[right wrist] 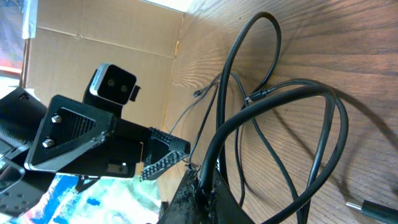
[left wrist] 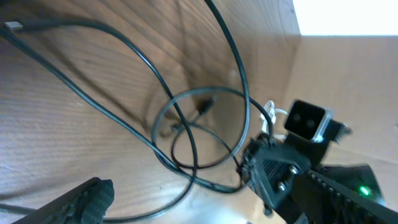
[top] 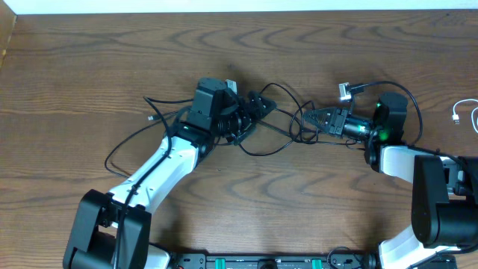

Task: Untangle cables

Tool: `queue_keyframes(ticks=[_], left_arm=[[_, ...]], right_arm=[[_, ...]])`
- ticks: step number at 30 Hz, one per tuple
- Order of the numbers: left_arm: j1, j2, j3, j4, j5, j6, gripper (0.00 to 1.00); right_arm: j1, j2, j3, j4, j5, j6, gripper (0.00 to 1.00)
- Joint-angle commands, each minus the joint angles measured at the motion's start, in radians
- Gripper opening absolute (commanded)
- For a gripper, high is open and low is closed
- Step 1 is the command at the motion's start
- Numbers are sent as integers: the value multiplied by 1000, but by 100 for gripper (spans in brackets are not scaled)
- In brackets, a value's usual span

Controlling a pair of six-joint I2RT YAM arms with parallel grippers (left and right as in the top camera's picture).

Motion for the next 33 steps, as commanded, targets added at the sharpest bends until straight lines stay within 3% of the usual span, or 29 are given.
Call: queue_keyframes(ticks=[1,10,15,26,30,33], left_arm=[[-41,2,15,14,-142,-25,97],[-100,13,15,215,-316,-245,96],[-104,91,15,300,-270,-338,91],[-106,341,16,668,-131,-581,81],[-118,378,30,775,-136,-597,80],[-128,388,47,767,-150,-597,70]], right_arm=[[1,3,6,-9,9,-25,2],[1,3,6,-121,16,-108,1],[1,3,6,-120,19,-108,2],[1,3,6,-120,19,-111,2],[2,3,6,-120,19,-111,2],[8,3,6,-120,19,-111,1]])
